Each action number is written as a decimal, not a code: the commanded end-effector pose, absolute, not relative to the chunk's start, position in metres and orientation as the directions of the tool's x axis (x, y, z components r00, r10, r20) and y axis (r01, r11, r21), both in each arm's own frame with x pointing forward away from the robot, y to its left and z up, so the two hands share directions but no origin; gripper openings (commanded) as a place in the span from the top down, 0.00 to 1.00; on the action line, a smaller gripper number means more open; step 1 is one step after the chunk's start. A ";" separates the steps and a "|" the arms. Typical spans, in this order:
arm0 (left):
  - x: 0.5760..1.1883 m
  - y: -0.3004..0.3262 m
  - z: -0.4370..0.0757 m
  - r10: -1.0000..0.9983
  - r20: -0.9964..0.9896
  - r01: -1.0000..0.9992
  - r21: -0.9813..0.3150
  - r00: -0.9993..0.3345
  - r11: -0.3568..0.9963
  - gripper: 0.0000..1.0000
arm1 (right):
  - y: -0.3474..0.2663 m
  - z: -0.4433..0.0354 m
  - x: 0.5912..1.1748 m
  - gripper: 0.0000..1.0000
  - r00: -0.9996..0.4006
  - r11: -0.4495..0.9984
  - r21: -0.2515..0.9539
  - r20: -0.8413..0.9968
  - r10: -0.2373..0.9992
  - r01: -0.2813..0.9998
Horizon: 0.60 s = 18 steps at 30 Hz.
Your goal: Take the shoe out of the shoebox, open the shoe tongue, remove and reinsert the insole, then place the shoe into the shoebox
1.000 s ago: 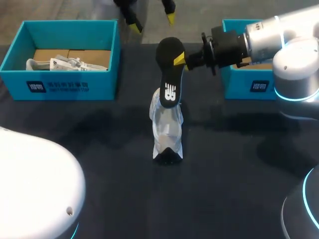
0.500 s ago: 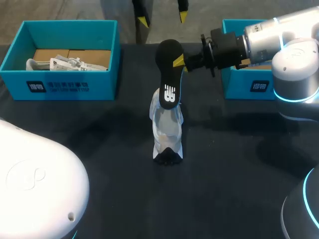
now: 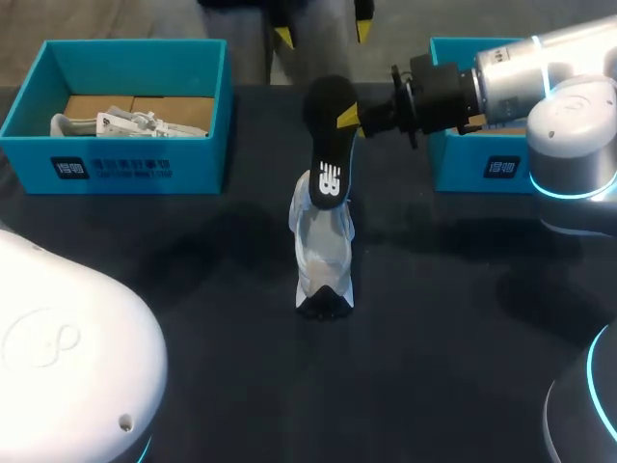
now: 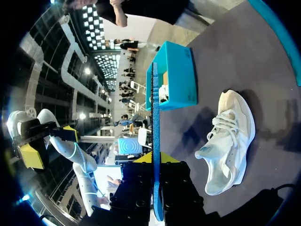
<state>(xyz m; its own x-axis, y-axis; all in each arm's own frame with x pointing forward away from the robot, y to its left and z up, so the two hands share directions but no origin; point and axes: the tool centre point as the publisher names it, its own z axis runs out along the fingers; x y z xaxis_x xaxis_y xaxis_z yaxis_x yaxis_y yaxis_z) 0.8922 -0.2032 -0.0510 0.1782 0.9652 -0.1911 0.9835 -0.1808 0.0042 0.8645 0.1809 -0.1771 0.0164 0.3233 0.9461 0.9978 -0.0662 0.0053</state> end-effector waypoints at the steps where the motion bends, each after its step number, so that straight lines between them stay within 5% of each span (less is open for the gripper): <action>1: 0.892 -0.202 -0.052 0.965 -0.192 0.983 0.007 0.180 -0.182 0.00 | 0.182 -0.176 0.864 1.00 0.017 -0.069 0.005 0.945 0.327 0.998; 18: 0.888 -0.193 -0.059 0.927 -0.327 0.982 0.021 0.186 -0.189 0.00 | 0.174 -0.174 0.868 1.00 0.019 -0.082 0.007 0.948 0.318 0.997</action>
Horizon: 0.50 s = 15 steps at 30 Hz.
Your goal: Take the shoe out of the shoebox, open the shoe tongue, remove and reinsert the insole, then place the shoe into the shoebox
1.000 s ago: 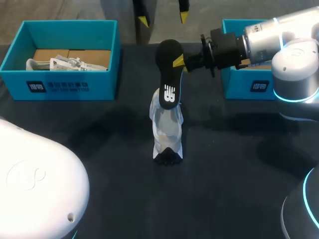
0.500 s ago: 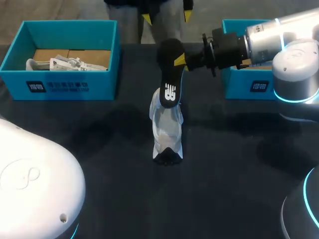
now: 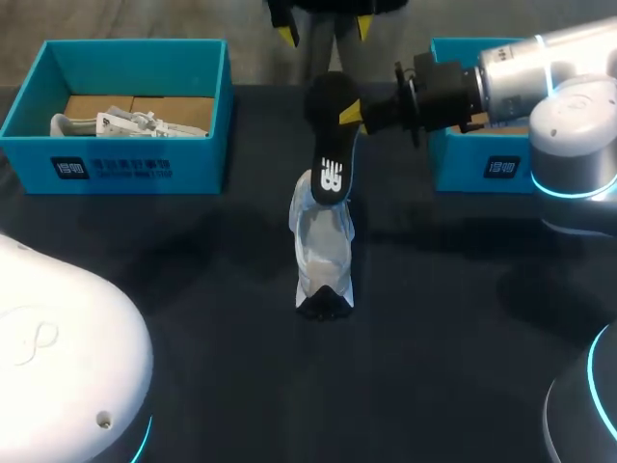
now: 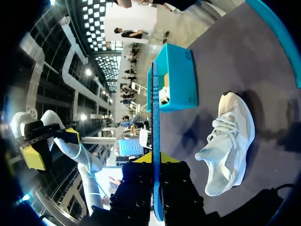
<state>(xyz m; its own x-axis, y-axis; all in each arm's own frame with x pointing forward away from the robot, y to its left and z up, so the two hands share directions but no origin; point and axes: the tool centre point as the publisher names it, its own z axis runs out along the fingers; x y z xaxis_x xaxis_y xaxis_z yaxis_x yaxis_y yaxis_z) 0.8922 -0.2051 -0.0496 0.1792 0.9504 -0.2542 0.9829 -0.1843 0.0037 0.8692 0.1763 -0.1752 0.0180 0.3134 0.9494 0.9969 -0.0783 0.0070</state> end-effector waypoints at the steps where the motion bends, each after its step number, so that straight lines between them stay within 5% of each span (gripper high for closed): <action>1: 0.888 -0.192 -0.060 0.919 -0.350 0.982 0.023 0.181 -0.185 0.00 | 0.174 -0.174 0.868 1.00 0.020 -0.083 0.007 0.947 0.320 0.997; 15: 0.878 -0.162 -0.091 0.787 -0.599 0.989 0.088 0.149 -0.121 0.00 | 0.161 -0.166 0.873 1.00 0.024 -0.106 0.012 0.943 0.331 0.994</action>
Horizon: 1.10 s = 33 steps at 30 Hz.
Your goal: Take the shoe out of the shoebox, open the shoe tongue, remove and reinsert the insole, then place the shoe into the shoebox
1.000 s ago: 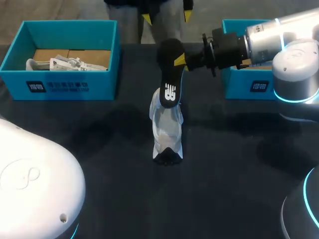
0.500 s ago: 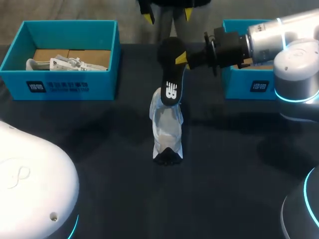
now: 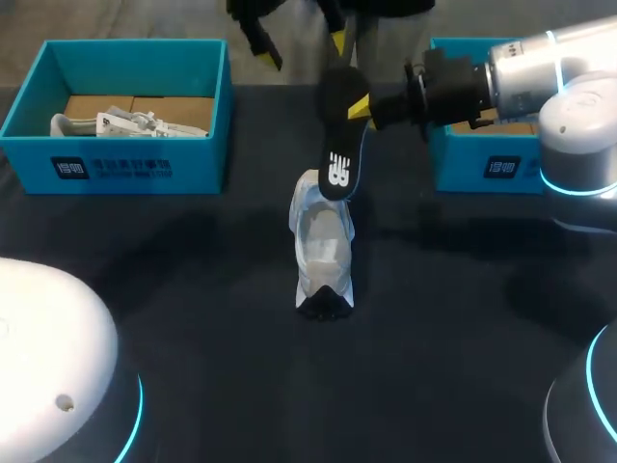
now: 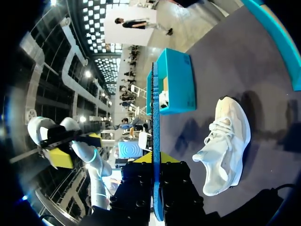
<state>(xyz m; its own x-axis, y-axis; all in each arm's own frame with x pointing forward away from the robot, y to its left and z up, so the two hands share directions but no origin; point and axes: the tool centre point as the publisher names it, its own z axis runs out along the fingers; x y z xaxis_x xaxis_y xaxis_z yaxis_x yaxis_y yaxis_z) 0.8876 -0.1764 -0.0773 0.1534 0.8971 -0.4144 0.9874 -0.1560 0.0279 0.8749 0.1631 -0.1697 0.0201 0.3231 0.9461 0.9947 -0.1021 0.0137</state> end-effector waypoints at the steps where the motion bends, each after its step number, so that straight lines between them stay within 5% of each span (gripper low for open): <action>1: 0.878 -0.160 -0.092 0.778 -0.612 0.990 0.085 0.138 -0.109 0.00 | 0.160 -0.166 0.873 1.00 0.025 -0.106 0.012 0.943 0.333 0.994; 33: 0.868 -0.158 -0.130 0.297 -0.942 0.977 0.190 0.155 0.093 0.00 | 0.154 -0.136 0.877 1.00 0.020 -0.144 0.015 0.972 0.235 0.989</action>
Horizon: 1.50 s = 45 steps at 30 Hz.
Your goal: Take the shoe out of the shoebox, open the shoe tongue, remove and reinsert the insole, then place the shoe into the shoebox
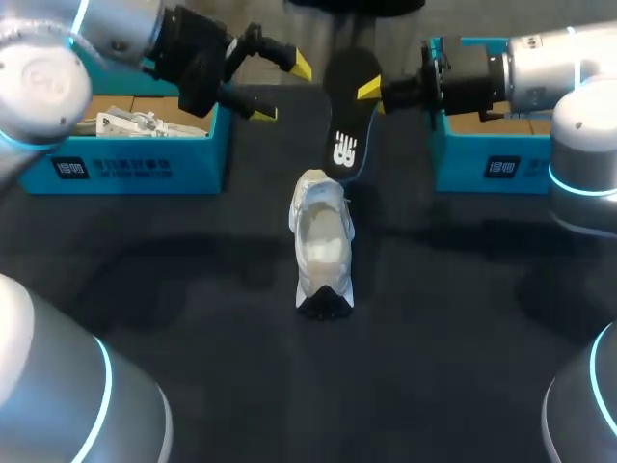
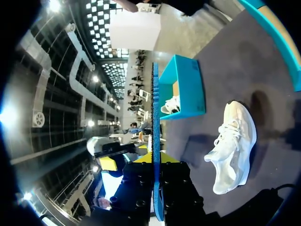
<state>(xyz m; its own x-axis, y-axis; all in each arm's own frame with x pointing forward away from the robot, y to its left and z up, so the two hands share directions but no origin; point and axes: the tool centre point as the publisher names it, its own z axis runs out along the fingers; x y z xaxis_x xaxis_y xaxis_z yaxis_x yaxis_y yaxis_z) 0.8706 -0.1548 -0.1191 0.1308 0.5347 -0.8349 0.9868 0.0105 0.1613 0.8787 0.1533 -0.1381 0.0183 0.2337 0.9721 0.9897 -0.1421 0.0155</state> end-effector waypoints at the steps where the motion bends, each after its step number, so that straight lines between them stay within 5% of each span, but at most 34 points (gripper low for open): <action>1: 0.870 -0.159 -0.131 0.280 -0.947 0.976 0.190 0.154 0.105 0.00 | 0.154 -0.135 0.877 1.00 0.019 -0.143 0.015 0.972 0.234 0.990; 16: 0.876 -0.177 -0.138 0.036 -0.976 0.958 0.219 0.216 0.186 0.00 | 0.160 -0.125 0.874 1.00 0.016 -0.125 0.011 0.977 0.215 0.992; 22: 0.875 -0.182 -0.138 -0.007 -0.978 0.963 0.202 0.207 0.178 0.38 | 0.160 -0.125 0.872 1.00 0.024 -0.123 0.001 0.979 0.203 0.992; 31: 0.874 -0.187 -0.137 -0.026 -0.982 0.972 0.181 0.187 0.151 0.62 | 0.163 -0.126 0.867 1.00 0.018 -0.101 0.003 0.978 0.206 0.995; 45: 0.881 -0.205 -0.136 -0.051 -0.985 0.977 0.158 0.167 0.146 0.59 | 0.175 -0.128 0.856 1.00 0.030 -0.072 -0.015 0.977 0.209 0.997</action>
<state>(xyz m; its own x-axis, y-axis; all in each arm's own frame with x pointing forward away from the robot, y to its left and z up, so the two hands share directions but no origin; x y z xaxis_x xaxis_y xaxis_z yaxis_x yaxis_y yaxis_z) 0.8764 -0.1979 -0.1348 0.1644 -0.0477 -0.9852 0.9769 0.1460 0.1559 0.8564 0.1719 -0.1283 0.0291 0.2060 0.9781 0.9975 -0.0695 -0.0150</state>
